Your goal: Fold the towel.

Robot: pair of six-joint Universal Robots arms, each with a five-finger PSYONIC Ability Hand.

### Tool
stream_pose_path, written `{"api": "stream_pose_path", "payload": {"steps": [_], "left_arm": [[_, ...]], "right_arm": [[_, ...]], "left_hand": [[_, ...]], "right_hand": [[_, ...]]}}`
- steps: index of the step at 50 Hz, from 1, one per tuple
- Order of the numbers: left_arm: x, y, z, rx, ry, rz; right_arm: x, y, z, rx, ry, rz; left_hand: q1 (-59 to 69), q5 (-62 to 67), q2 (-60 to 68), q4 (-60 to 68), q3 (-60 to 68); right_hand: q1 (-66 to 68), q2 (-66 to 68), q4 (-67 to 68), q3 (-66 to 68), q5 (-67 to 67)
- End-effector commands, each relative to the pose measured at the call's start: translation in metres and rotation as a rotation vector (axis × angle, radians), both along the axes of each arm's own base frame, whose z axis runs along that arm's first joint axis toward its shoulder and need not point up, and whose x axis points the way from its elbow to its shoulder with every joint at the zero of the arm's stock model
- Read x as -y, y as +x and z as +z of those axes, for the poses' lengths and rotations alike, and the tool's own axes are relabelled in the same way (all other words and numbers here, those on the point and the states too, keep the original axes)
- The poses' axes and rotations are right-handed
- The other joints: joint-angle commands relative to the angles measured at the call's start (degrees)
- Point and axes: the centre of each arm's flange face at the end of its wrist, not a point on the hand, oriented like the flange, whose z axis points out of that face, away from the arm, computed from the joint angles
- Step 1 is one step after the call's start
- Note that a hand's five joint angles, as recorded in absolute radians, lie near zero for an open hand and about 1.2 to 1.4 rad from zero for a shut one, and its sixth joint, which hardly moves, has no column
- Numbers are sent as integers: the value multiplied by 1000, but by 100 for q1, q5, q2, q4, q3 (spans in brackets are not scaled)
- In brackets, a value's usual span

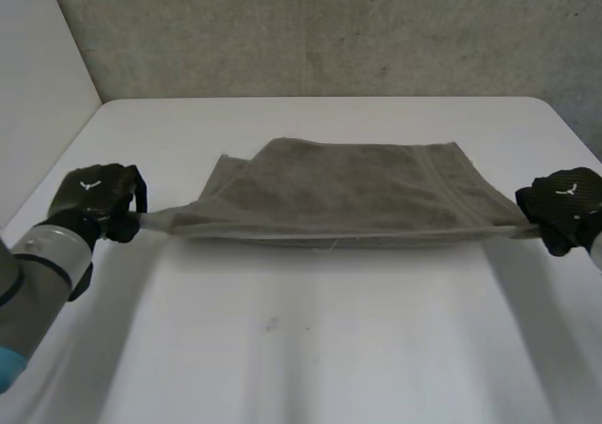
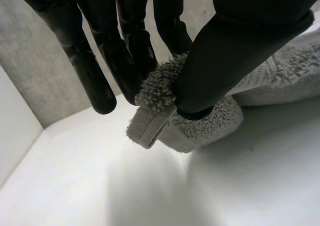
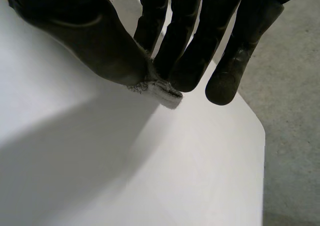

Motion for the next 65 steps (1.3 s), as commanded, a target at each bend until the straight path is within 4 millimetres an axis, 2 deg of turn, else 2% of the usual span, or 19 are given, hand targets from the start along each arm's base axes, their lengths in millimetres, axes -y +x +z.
{"api": "stream_pose_path", "payload": {"steps": [1,6,16,23,29,31,34,36,37,38,39,40,42,44,47,53,55,61,65], "left_arm": [[-40,3,31,39,-19,-24],[-65,2,39,136,-55,-85],[-72,-8,32,249,-79,-165],[-34,-19,-13,267,76,-189],[2,-45,-15,250,43,-224],[35,-61,14,193,-76,-218],[52,-68,40,155,-166,-208],[83,-78,101,65,-385,-178],[83,-79,101,64,-386,-178],[92,-84,129,11,-483,-164],[96,-87,156,-47,-568,-148],[96,-87,156,-48,-569,-148],[99,-84,197,-158,-693,-92],[99,-81,210,-208,-731,-62],[95,-74,223,-273,-767,-14],[96,-71,202,-268,-696,2],[97,-67,171,-231,-604,8],[89,-62,109,-169,-432,15],[75,-57,45,-114,-274,-19]], "right_arm": [[-32,-25,37,-245,80,25],[-38,-28,60,-275,17,18],[-28,-26,51,-243,43,66],[5,-28,10,-248,195,74],[49,7,3,-309,115,89],[66,17,15,-296,28,71],[104,34,59,-195,-220,12],[132,47,116,-5,-499,-24],[132,47,116,-4,-501,-24],[138,50,143,99,-623,-34],[138,50,144,101,-625,-34],[140,52,164,190,-719,-30],[139,52,181,268,-797,-28],[131,50,209,375,-918,-28],[126,48,213,389,-944,-37],[114,48,197,378,-877,-39],[113,48,186,366,-836,-35],[104,56,112,316,-529,48],[87,60,39,257,-278,103]], "left_hand": [[1186,1138,1020,1011,1022],[1186,1138,1020,1011,1022],[1186,1138,1020,1011,1022],[1186,1138,1020,1011,1022],[1186,1138,1020,1011,1022],[1186,1138,1020,1011,1022],[1186,1138,1020,1011,1022],[1186,1138,1020,1011,1022],[1186,1138,1020,1011,1022],[1186,1138,1020,1011,1022],[1186,1138,1020,1011,1022],[1186,1138,1020,1011,1022],[1186,1138,1020,1011,1022],[1186,1138,1020,1011,1022],[1186,1138,1020,1011,1022],[1186,1138,1020,1011,1022],[1186,1138,1020,1011,1022],[1186,1138,1020,1011,1022],[1186,1138,1020,1011,1022]], "right_hand": [[313,369,313,298,282],[313,369,313,298,282],[313,369,313,298,282],[313,369,313,298,282],[313,369,313,298,282],[313,369,313,298,282],[313,369,313,298,282],[313,369,313,298,282],[313,369,313,298,282],[313,369,313,298,282],[313,369,313,298,282],[313,369,313,298,282],[313,369,313,298,282],[313,369,313,298,282],[313,369,313,298,282],[313,369,313,298,282],[313,369,313,298,282],[313,369,313,298,282],[313,369,313,298,282]]}}
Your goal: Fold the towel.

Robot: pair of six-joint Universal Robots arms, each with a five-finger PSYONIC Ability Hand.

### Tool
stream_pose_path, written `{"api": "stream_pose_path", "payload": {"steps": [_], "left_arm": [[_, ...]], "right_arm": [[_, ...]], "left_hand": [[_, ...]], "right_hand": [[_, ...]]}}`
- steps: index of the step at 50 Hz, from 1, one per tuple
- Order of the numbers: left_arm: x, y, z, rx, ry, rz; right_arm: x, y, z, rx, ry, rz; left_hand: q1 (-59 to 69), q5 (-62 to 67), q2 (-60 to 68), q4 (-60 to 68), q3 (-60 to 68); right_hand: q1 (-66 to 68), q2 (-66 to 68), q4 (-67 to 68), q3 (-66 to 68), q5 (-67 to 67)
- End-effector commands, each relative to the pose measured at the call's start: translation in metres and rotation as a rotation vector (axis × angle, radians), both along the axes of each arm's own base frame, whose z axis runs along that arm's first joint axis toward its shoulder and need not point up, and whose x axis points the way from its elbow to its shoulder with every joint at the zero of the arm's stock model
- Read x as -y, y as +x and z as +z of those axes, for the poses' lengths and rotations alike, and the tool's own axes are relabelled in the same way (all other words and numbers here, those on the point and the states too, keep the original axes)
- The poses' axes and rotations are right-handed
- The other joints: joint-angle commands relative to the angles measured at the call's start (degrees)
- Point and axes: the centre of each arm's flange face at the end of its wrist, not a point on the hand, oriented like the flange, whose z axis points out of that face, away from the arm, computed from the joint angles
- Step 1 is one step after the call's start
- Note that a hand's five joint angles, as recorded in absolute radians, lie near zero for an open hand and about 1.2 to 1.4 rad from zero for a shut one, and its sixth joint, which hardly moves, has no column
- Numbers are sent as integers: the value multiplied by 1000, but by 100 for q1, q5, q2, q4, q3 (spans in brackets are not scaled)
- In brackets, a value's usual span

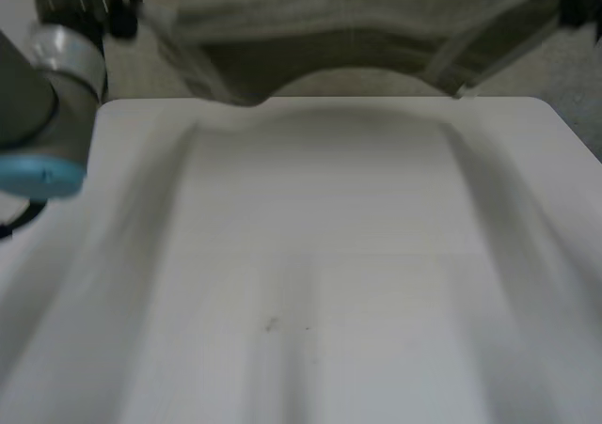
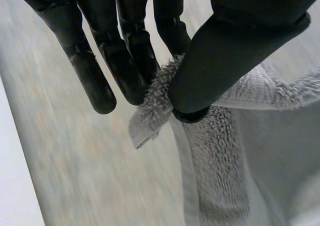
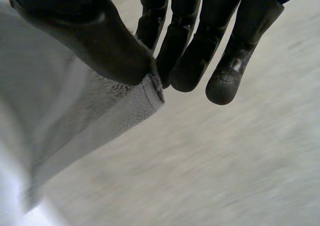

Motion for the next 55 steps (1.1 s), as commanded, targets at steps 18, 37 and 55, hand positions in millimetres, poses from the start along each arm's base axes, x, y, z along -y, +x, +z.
{"api": "stream_pose_path", "payload": {"steps": [18,37,55], "left_arm": [[-77,22,-201,328,469,-95],[-162,53,-129,422,535,-144],[-108,32,-157,452,564,-207]], "right_arm": [[-57,-25,-175,-392,559,54],[-124,-95,-94,-620,810,-41],[-68,-74,-121,-610,743,-37]], "left_hand": [[1190,1138,1018,1011,1020],[1190,1138,1018,1011,1020],[1190,1138,1018,1011,1020]], "right_hand": [[310,368,284,292,240],[310,368,284,292,240],[310,368,284,292,240]]}}
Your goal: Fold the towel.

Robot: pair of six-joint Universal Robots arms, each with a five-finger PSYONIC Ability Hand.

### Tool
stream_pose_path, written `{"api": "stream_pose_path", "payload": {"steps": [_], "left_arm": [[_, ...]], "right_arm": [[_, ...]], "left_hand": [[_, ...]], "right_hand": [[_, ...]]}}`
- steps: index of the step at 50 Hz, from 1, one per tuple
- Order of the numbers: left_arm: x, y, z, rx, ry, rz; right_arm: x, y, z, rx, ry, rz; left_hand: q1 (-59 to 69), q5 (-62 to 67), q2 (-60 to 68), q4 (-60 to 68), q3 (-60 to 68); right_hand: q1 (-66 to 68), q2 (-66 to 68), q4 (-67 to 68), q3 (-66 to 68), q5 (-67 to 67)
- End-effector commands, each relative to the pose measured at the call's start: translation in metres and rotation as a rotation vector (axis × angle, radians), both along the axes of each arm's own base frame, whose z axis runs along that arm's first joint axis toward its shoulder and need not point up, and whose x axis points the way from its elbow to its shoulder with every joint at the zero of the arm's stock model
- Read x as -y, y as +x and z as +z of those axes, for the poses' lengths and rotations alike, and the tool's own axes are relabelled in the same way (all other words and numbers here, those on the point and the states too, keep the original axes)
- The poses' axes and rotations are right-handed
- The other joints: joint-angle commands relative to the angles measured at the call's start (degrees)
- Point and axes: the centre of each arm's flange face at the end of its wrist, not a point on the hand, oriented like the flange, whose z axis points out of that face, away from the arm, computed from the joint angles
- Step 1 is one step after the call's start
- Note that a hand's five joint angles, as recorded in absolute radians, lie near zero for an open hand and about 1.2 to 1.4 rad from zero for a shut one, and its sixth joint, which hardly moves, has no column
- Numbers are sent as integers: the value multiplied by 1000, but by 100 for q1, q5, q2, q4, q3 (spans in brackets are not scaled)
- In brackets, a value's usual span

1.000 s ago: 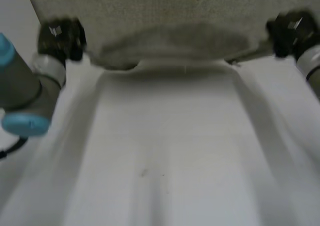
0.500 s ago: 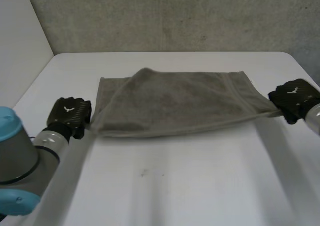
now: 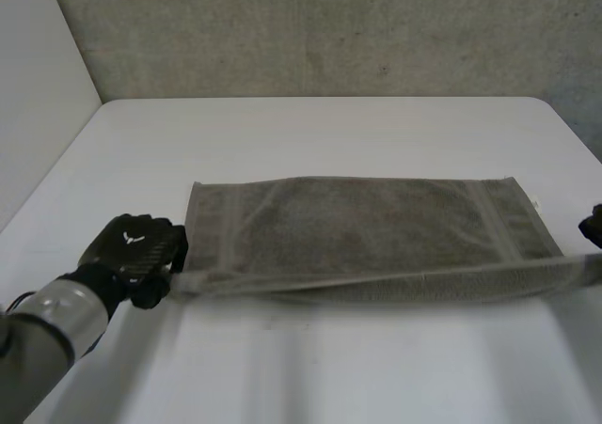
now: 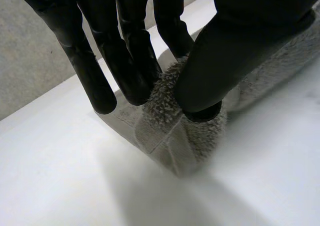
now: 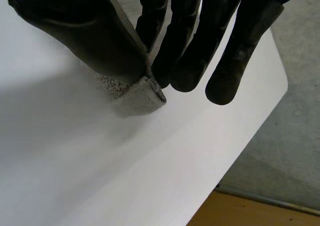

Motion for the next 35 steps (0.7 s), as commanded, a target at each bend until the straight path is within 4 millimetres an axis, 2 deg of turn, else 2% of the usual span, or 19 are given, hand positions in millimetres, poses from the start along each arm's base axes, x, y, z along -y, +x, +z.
{"api": "stream_pose_path", "payload": {"steps": [1,2,3,4,5,6,7,9,10,12,15,18,22,23,24,25,27,28,35], "left_arm": [[62,-14,-23,21,-5,7],[63,-15,-23,21,-5,7],[77,-19,-26,18,-12,8],[91,-23,-27,12,-27,6],[91,-23,-27,12,-27,6],[106,-27,-28,3,-46,11],[106,-27,-28,3,-46,11],[133,-37,-28,-11,-91,17],[133,-37,-28,-11,-91,17],[157,-50,-27,-42,-137,22],[176,-61,-30,-63,-169,24],[185,-64,-32,-67,-181,22],[200,-73,-47,-69,-180,15],[202,-75,-52,-68,-177,12],[202,-75,-52,-68,-177,12],[203,-77,-55,-68,-175,12],[204,-77,-56,-69,-180,15],[205,-78,-56,-70,-185,16],[206,-73,-39,-69,-212,70]], "right_arm": [[49,35,-24,60,-43,9],[49,35,-24,60,-43,9],[60,41,-28,64,-55,-1],[60,41,-28,64,-55,-1],[71,47,-33,72,-74,-14],[84,52,-38,79,-96,-27],[84,52,-38,79,-97,-27],[108,62,-48,91,-154,-47],[108,62,-48,91,-154,-47],[125,73,-53,84,-204,-62],[131,77,-58,76,-216,-70],[144,83,-61,67,-250,-87],[160,94,-66,70,-307,-81],[161,94,-66,70,-307,-81],[165,97,-70,67,-321,-84],[169,98,-73,64,-333,-92],[173,98,-73,58,-348,-108],[176,98,-72,57,-369,-128],[182,97,-52,200,-441,-202]], "left_hand": [[1190,1138,1018,1010,1019],[1190,1138,1018,1010,1019],[1190,1138,1018,1010,1019],[1190,1138,1018,1010,1019],[1190,1138,1018,1010,1019],[1190,1138,1018,1010,1019],[1190,1138,1018,1010,1019],[1190,1138,1018,1010,1019],[1190,1138,1018,1010,1019],[1190,1138,1018,1010,1019],[1190,1138,1018,1010,1019],[1190,1138,1018,1010,1019],[1142,1090,970,962,972],[-1806,-1858,-1978,-1986,-1976],[-1835,-1887,-2007,-2015,-2006],[-5810,-5862,-5982,-5990,-5981],[-5183,-5235,-5355,-5363,-5354],[-5810,-5862,-5982,-5990,-5981],[-5810,-5862,-5982,-5990,-5981]], "right_hand": [[309,337,284,288,240],[309,337,284,288,240],[309,337,284,288,240],[309,337,284,288,240],[309,337,284,288,240],[309,337,284,288,240],[309,337,284,288,240],[309,337,284,288,240],[309,337,284,288,240],[309,337,284,288,240],[309,337,284,288,240],[309,337,284,288,240],[15,43,-10,-6,-54],[12,40,-13,-8,-57],[-5167,-5139,-5192,-5188,-5236],[-6691,-6663,-6716,-6712,-6760],[-6691,-6663,-6716,-6712,-6760],[-6691,-6663,-6716,-6712,-6760],[-6691,-6663,-6716,-6712,-6760]]}}
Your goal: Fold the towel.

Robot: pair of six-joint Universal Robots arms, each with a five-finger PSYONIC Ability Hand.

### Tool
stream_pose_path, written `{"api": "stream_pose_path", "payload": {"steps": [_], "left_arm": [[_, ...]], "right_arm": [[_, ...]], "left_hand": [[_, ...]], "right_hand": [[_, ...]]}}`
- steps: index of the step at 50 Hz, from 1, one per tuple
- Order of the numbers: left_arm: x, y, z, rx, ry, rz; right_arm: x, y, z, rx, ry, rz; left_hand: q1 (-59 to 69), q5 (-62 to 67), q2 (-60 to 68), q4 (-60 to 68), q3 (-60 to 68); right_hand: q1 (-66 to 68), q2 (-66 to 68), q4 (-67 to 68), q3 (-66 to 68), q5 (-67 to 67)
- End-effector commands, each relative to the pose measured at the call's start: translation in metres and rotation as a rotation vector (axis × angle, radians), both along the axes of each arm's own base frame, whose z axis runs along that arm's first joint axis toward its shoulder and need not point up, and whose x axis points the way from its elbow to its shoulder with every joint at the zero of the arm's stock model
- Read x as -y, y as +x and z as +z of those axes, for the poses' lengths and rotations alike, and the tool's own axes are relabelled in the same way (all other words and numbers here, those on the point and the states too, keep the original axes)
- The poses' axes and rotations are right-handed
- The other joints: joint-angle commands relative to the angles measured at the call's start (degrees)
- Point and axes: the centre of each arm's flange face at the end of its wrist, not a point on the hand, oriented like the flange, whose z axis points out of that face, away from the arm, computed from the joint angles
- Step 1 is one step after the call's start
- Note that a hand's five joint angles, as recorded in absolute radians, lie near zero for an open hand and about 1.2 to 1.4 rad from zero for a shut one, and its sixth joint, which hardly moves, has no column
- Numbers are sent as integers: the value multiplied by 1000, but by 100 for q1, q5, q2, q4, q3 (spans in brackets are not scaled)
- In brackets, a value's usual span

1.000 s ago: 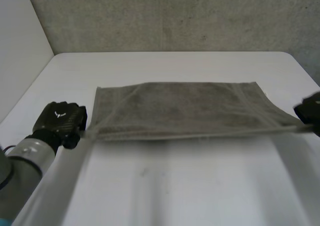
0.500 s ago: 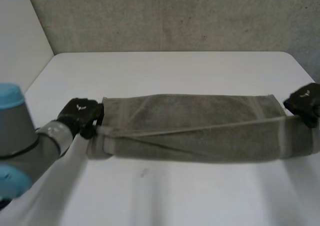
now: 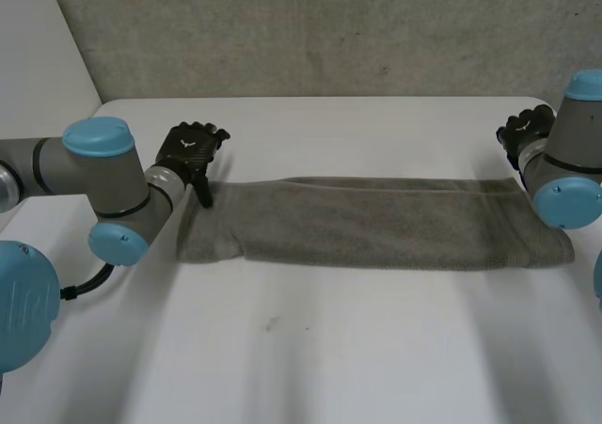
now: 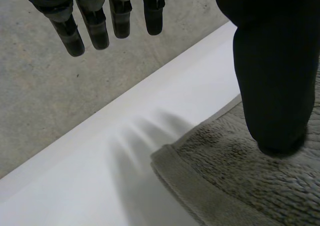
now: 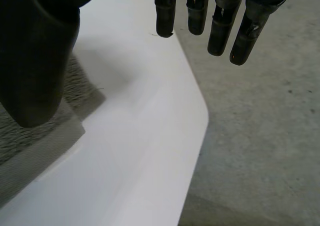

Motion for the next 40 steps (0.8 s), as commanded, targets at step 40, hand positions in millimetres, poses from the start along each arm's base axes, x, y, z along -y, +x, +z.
{"api": "stream_pose_path", "payload": {"steps": [40], "left_arm": [[-152,36,64,-218,-23,57]], "right_arm": [[-106,-64,-34,222,216,60]], "left_hand": [[-199,-300,-161,-179,-183]], "right_hand": [[1706,1676,1605,1694,1758]]}}
